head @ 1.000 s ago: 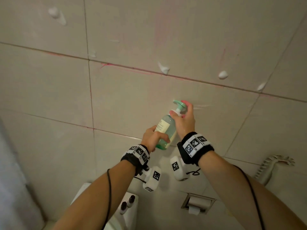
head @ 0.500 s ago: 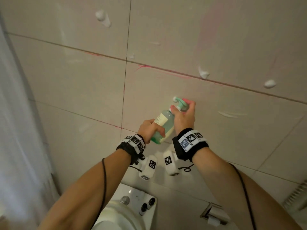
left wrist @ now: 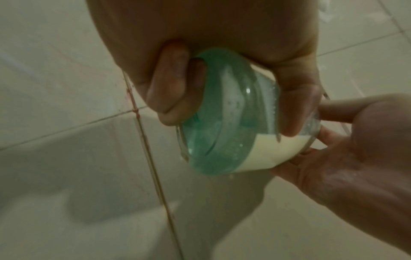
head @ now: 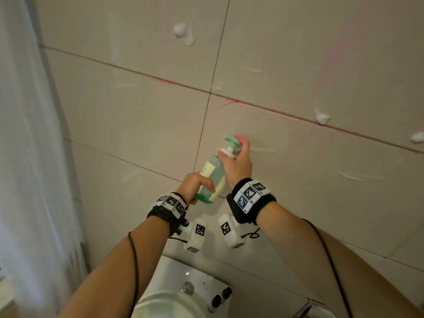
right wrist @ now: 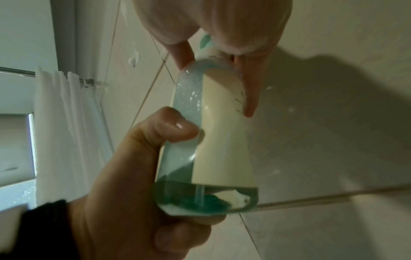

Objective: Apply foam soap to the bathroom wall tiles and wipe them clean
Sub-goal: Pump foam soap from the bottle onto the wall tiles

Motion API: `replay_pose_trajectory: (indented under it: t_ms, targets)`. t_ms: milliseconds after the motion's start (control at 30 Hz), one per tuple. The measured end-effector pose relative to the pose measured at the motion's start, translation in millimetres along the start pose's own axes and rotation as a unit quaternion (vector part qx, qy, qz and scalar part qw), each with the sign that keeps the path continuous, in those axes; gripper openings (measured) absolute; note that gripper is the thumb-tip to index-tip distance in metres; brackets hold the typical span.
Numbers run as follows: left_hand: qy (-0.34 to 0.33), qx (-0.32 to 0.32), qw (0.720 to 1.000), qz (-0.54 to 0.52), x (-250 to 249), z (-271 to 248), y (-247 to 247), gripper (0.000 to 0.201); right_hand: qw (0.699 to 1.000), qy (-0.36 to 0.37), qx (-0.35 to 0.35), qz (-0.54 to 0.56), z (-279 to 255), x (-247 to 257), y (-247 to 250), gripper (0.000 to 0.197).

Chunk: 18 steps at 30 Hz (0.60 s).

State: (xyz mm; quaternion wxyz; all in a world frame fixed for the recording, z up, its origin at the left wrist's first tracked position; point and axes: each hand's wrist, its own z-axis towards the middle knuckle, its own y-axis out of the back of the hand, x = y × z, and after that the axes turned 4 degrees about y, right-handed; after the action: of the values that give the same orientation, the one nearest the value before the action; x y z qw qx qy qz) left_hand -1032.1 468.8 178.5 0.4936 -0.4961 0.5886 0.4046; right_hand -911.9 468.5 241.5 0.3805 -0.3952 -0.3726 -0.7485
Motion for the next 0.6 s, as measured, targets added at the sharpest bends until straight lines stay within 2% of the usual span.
replay_pose_trajectory:
  t_ms: [100,233,467,600]
  targets:
    - [-0.002,0.002,1.0,-0.009,0,4,14,0.056,1.0,0.0,0.007,0.001,1,6,-13,0.05]
    - [0.002,-0.006,1.0,-0.022,-3,6,29,0.048,1.0,0.007,0.002,0.005,6,11,-26,0.045]
    - [0.025,-0.014,1.0,-0.013,-13,13,50,0.045,0.999,-0.001,-0.031,0.024,11,9,-47,0.038]
    - [0.039,-0.025,0.999,-0.009,0,8,55,0.045,1.0,-0.01,-0.001,0.012,6,7,-57,0.034]
